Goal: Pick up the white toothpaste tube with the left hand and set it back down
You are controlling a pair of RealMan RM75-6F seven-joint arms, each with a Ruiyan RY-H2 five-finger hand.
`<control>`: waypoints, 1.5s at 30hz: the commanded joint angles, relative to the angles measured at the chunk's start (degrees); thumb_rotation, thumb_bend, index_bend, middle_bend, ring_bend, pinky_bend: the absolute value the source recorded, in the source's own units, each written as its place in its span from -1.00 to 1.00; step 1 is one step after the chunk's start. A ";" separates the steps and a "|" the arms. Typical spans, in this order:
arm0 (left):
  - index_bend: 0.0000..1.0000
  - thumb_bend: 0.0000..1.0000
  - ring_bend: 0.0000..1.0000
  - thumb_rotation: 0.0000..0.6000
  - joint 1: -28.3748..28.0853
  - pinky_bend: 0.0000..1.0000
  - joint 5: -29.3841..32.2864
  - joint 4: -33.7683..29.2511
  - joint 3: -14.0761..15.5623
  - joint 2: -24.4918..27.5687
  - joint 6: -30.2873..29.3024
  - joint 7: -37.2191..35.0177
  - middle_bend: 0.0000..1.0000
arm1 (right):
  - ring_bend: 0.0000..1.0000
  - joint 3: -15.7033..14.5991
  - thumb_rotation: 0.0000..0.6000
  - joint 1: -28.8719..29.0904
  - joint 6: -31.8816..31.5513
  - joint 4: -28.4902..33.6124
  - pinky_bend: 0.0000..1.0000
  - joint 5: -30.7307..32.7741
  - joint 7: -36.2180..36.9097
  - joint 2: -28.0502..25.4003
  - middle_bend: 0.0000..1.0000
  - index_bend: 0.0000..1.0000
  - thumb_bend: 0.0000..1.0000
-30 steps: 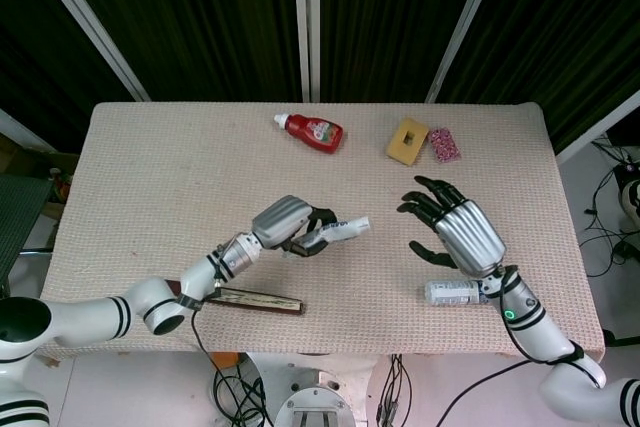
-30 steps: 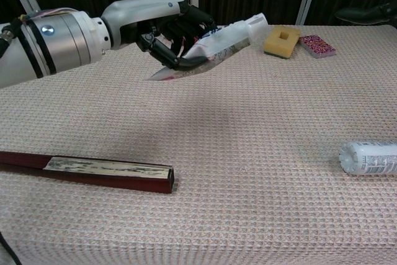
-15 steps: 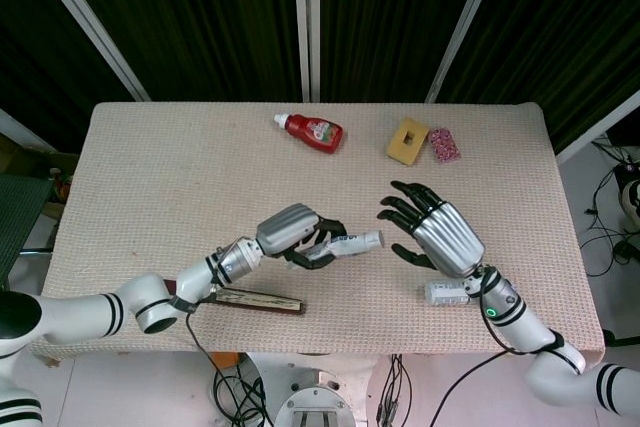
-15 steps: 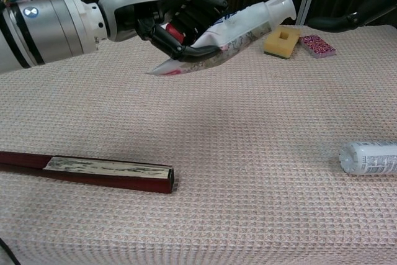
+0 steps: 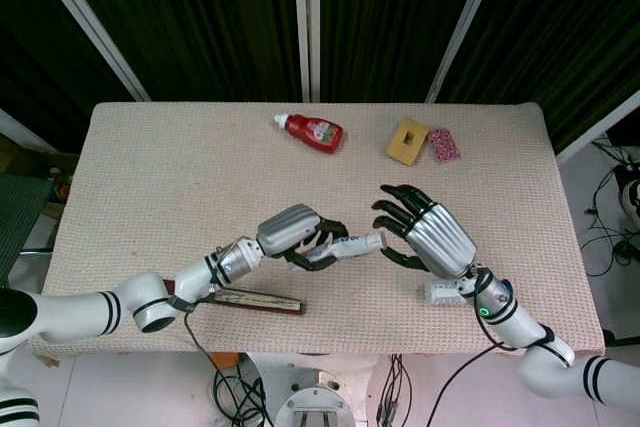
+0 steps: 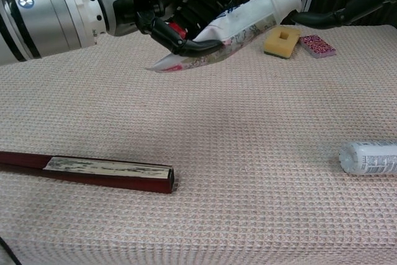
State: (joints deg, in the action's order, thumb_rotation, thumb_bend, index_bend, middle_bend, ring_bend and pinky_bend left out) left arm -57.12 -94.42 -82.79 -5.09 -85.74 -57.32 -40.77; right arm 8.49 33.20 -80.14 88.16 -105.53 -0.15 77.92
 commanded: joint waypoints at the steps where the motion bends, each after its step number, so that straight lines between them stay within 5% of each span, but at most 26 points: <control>1: 0.23 0.47 0.34 0.85 -0.07 0.42 0.01 -0.11 0.07 0.10 -0.01 -0.06 0.51 | -0.65 -0.06 1.00 0.21 -0.13 -0.20 -0.39 0.05 0.06 0.13 -0.28 0.00 -0.57; 22: 0.24 0.53 0.34 0.70 -0.69 0.42 0.00 -1.11 1.29 1.75 1.06 1.37 0.51 | -0.60 -1.33 1.00 1.74 1.91 1.23 -0.33 0.72 -1.38 -2.60 -0.19 0.22 0.24; 45: 0.24 0.56 0.33 0.63 -1.34 0.41 1.60 -3.34 1.79 2.71 4.37 8.57 0.51 | -0.60 -1.26 1.00 2.80 3.43 3.64 -0.33 1.88 -3.41 -4.79 -0.18 0.21 0.26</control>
State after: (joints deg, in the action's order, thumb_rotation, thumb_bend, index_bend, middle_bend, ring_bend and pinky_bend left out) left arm -58.48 -92.85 -86.12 -3.33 -83.03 -52.99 -32.23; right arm 7.19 35.99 -76.67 91.82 -103.66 -3.52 73.14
